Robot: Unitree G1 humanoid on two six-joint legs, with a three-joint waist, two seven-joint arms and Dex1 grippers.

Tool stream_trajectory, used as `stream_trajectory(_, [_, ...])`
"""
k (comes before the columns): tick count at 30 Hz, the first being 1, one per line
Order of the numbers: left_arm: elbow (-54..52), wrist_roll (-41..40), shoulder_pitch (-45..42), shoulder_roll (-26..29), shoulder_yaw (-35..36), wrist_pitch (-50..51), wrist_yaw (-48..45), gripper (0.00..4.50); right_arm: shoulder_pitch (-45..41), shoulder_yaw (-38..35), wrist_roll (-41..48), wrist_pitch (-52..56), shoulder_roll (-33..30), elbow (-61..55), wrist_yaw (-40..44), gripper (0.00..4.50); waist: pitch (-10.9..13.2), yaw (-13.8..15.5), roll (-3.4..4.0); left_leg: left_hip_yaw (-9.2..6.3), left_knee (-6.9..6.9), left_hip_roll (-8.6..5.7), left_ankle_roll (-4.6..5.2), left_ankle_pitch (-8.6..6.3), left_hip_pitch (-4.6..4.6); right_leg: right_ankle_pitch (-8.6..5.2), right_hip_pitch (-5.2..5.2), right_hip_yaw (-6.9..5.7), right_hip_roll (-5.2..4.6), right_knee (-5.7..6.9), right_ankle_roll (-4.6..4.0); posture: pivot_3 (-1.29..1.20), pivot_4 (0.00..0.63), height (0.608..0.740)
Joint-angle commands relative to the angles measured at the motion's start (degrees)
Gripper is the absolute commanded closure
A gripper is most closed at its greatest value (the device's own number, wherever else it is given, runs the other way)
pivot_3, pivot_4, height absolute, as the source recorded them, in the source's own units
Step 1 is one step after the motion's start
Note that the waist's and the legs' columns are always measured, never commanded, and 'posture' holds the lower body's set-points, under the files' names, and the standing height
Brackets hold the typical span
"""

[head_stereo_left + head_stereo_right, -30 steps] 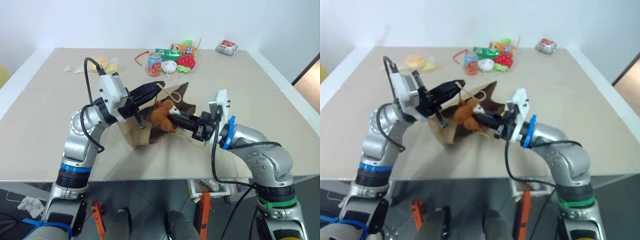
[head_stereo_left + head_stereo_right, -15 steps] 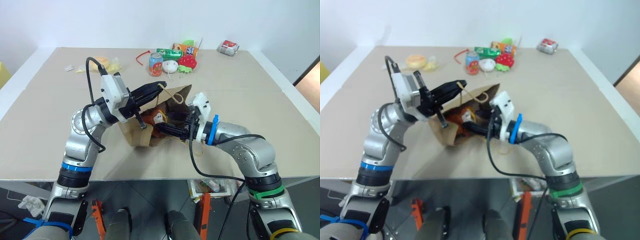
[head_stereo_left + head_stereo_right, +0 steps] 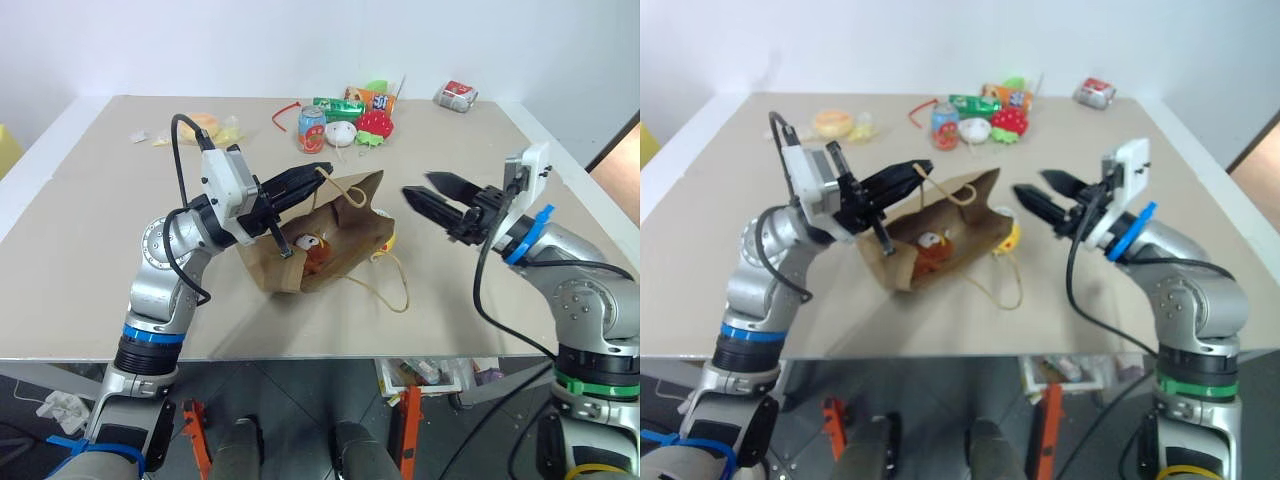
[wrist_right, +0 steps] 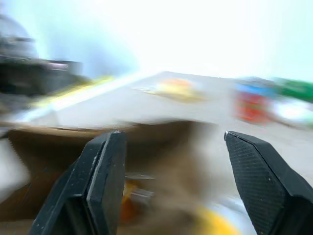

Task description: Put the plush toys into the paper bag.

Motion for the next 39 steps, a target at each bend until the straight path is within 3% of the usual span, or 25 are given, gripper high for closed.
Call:
stream_trajectory(1, [-1.8, -0.7, -0.6, 0.3, 0.6, -0.9, -0.1, 4.50, -0.3, 1.9, -8.5, -2.8, -1.8, 8.3, -4.7, 1.01, 0.0, 0.0, 0.00, 0.02, 0.00, 0.00, 0.00, 0.00, -0.01, -0.02, 0.00, 0.00, -0.01, 0.00, -0.04, 0.00, 0.150, 0.740])
stream_trajectory(4, [-1.9, -0.6, -0.5, 0.3, 0.6, -0.9, -0.1, 4.50, -0.5, 4.6, -12.3, -4.2, -1.3, 10.9, -5.7, 1.01, 0.0, -0.2, 0.00, 0.05, -0.03, 0.02, 0.00, 0.00, 0.01, 0.01, -0.02, 0.04, 0.02, 0.00, 0.04, 0.00, 0.150, 0.740])
stream_trajectory(20, [-2.4, -0.4, -0.1, 0.1, 0.8, -1.1, 0.6, 4.50, -2.0, 13.0, -12.7, -0.9, 6.0, 7.4, -4.1, 1.01, 0.0, -0.1, 0.05, 0.04, -0.06, 0.02, 0.00, 0.01, 0.01, 0.01, -0.03, 0.04, 0.03, 0.01, 0.08, 0.00, 0.150, 0.740])
stream_trajectory(28, [-3.2, -0.2, 0.3, 0.3, 1.0, -0.9, 1.5, 4.50, -4.3, 18.7, -20.9, -3.5, 6.7, 13.0, -7.1, 1.01, 0.0, -0.1, 0.05, 0.03, -0.06, 0.02, 0.00, 0.01, 0.00, 0.01, -0.03, 0.03, 0.02, 0.01, 0.07, 0.00, 0.150, 0.740])
stream_trajectory(29, [-3.3, -0.1, 0.4, 0.4, 1.0, -0.9, 1.6, 4.50, -4.7, 18.5, -21.2, -3.6, 6.9, 13.6, -7.4, 1.40, 0.0, -0.1, 0.05, 0.04, -0.06, 0.02, 0.00, 0.01, 0.01, 0.01, -0.03, 0.03, 0.02, 0.01, 0.07, 0.00, 0.150, 0.740])
stream_trajectory(31, [-3.5, -0.1, 0.4, 0.4, 1.1, -0.9, 1.8, 4.50, -5.0, 18.5, -22.3, -4.1, 6.8, 14.4, -7.5, 1.66, 0.0, -0.1, 0.04, 0.04, -0.06, 0.01, 0.00, 0.01, 0.00, 0.01, -0.03, 0.03, 0.02, 0.01, 0.07, 0.00, 0.150, 0.740])
stream_trajectory(32, [-3.5, -0.1, 0.4, 0.5, 1.1, -0.9, 1.9, 4.50, -5.1, 18.6, -22.9, -4.3, 6.7, 14.6, -7.6, 2.47, 0.0, -0.1, 0.04, 0.04, -0.05, 0.01, 0.00, 0.01, 0.00, 0.02, -0.03, 0.03, 0.02, 0.01, 0.07, 0.00, 0.150, 0.740])
stream_trajectory(35, [-3.5, 0.0, 0.4, 0.5, 1.1, -0.9, 2.1, 4.50, -5.0, 18.4, -23.5, -4.6, 6.3, 14.3, -7.0, 3.35, 0.0, 0.0, 0.04, 0.03, -0.06, 0.02, 0.00, 0.01, 0.01, 0.02, -0.03, 0.02, 0.02, 0.01, 0.07, 0.00, 0.150, 0.740])
stream_trajectory(36, [-3.5, 0.0, 0.4, 0.6, 1.1, -0.9, 2.2, 4.50, -4.9, 18.4, -23.6, -4.5, 6.2, 14.0, -6.7, 3.97, 0.0, 0.0, 0.04, 0.04, -0.06, 0.02, 0.00, 0.01, 0.00, 0.01, -0.03, 0.03, 0.02, 0.01, 0.07, 0.00, 0.150, 0.740])
stream_trajectory(38, [-3.4, 0.0, 0.2, 0.6, 1.1, -1.0, 2.3, 4.50, -4.6, 18.0, -23.7, -4.1, 5.6, 13.0, -6.3, 4.44, 0.0, 0.0, 0.05, 0.03, -0.06, 0.02, 0.00, 0.01, 0.00, 0.02, -0.03, 0.03, 0.02, 0.01, 0.07, 0.00, 0.150, 0.740])
stream_trajectory(39, [-3.3, -0.1, 0.2, 0.6, 1.1, -1.0, 2.3, 4.50, -4.6, 17.3, -23.7, -3.8, 5.3, 12.7, -6.3, 4.44, 0.0, 0.0, 0.05, 0.03, -0.06, 0.02, 0.00, 0.01, 0.00, 0.02, -0.03, 0.03, 0.02, 0.01, 0.07, 0.00, 0.150, 0.740])
